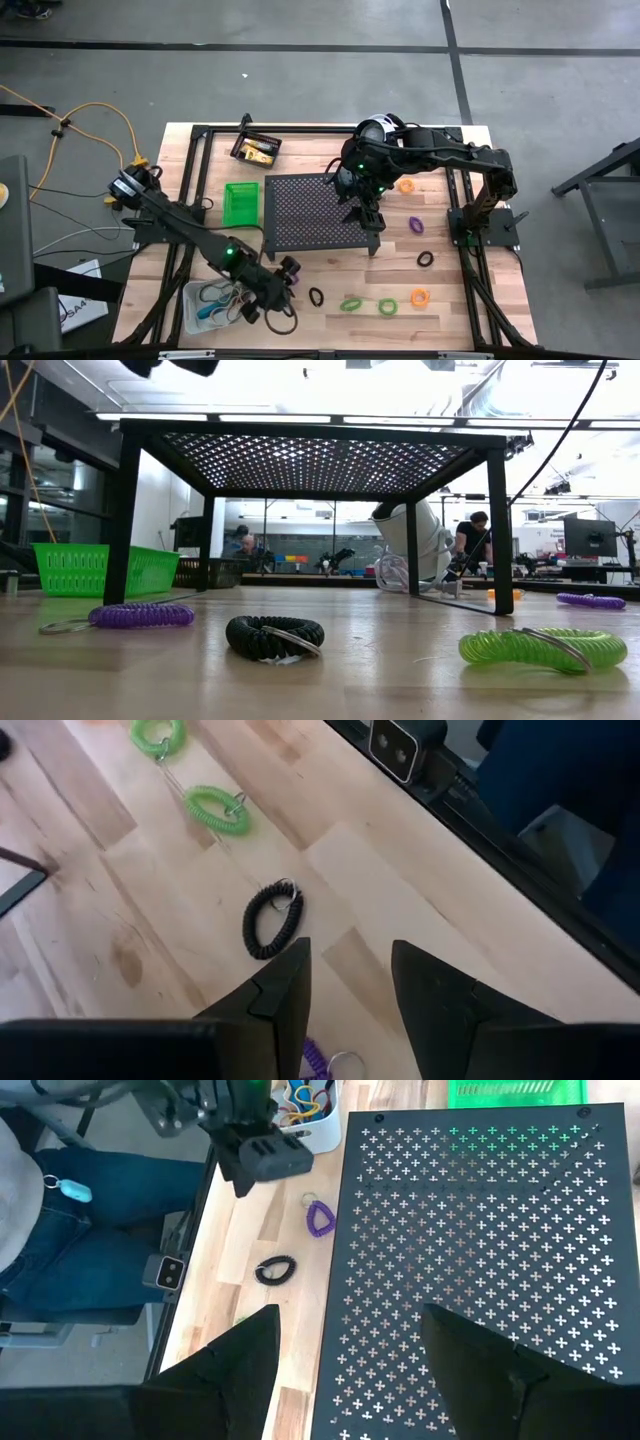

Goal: Pick & Place Office Desk Supplies
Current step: Put the left purple spring keychain into the green bin

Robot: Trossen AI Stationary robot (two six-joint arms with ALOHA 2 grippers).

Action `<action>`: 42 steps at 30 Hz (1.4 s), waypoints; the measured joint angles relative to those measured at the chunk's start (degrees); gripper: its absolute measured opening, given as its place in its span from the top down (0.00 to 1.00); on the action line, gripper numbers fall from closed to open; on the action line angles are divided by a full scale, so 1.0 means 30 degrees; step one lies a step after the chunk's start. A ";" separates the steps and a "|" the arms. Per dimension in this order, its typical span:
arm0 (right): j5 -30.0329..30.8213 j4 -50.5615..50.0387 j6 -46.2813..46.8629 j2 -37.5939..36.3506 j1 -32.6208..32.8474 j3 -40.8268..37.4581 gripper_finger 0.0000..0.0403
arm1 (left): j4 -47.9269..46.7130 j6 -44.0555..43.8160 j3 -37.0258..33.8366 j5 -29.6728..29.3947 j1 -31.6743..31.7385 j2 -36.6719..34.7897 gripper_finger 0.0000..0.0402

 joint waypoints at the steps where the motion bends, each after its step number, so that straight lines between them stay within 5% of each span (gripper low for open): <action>1: 0.0002 0.0002 -0.0007 0.0000 0.0000 0.0000 0.43 | -0.0065 0.0147 0.0125 0.0145 0.0059 0.0281 0.67; 15: -0.0013 0.0285 -0.0033 0.0007 0.0000 0.0000 0.43 | -0.5746 0.1387 0.4584 0.1170 0.0377 0.4146 0.67; 42: -0.0386 0.0713 0.0064 0.0007 0.0000 0.0000 0.43 | -0.7558 0.3009 0.4886 0.0534 0.0904 0.5134 0.67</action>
